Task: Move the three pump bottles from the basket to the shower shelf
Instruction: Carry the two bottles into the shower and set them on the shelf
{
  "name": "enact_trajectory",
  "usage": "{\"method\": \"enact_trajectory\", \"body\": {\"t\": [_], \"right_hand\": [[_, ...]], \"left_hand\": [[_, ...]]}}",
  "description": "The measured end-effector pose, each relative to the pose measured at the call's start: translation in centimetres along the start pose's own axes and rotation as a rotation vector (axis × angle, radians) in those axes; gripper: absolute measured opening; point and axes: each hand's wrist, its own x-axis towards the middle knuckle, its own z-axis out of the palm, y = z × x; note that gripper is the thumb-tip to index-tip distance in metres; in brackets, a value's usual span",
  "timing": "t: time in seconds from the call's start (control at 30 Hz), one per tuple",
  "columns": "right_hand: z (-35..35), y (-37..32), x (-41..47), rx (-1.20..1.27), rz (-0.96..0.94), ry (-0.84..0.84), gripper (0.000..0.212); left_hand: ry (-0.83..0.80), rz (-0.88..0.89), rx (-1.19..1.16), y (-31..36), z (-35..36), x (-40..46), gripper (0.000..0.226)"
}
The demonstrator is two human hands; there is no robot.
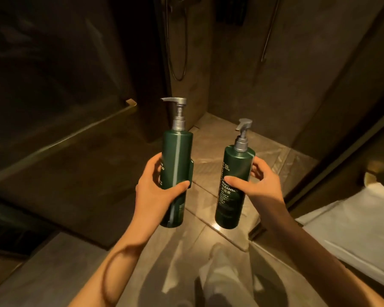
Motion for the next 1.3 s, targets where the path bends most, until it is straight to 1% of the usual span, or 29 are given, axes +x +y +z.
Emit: {"method": "enact_trajectory", "body": {"t": [0.1, 0.17, 0.27, 0.53, 0.67, 0.8, 0.97, 1.03, 1.1, 1.2, 1.3], "right_hand": [[0.9, -0.3, 7.0, -0.003, -0.013, 0.0, 0.062], [1.0, -0.7, 11.7, 0.017, -0.036, -0.011, 0.057], [1.1, -1.7, 18.6, 0.054, -0.016, 0.019, 0.051], [3.3, -0.7, 32.7, 0.063, 0.007, 0.081, 0.054], [3.6, -0.9, 40.7, 0.069, -0.013, 0.125, 0.051], [3.4, -3.7, 50.0, 0.057, -0.081, 0.175, 0.05], [3.9, -8.3, 59.4, 0.057, -0.195, 0.183, 0.049], [4.2, -9.6, 62.5, 0.078, -0.225, 0.167, 0.05], [4.6, -10.9, 65.6, 0.095, -0.26, 0.149, 0.051], [5.4, -12.4, 70.6, 0.074, -0.3, 0.075, 0.054], [6.5, -13.8, 76.4, 0.046, -0.351, -0.037, 0.057]], "left_hand": [[-0.033, -0.001, -0.008, -0.5, 2.5, 7.3, 0.08], [-0.056, 0.004, -0.027, -0.3, 4.3, 12.2, 0.079], [-0.081, -0.016, -0.063, 0.4, 6.8, 19.0, 0.08], [-0.06, -0.046, -0.02, -0.4, 12.6, 32.2, 0.084], [-0.063, -0.016, -0.06, -0.6, 15.7, 40.1, 0.082], [-0.064, 0.029, -0.101, 0.9, 18.2, 49.6, 0.08], [0.006, 0.12, -0.117, 4.0, 19.6, 59.3, 0.082], [0.033, 0.147, -0.12, 5.0, 19.9, 62.3, 0.085], [0.076, 0.18, -0.121, 5.9, 19.9, 64.9, 0.083], [0.15, 0.202, -0.119, 6.7, 20.2, 68.8, 0.086], [0.249, 0.226, -0.102, 7.3, 20.5, 72.9, 0.086]]}}
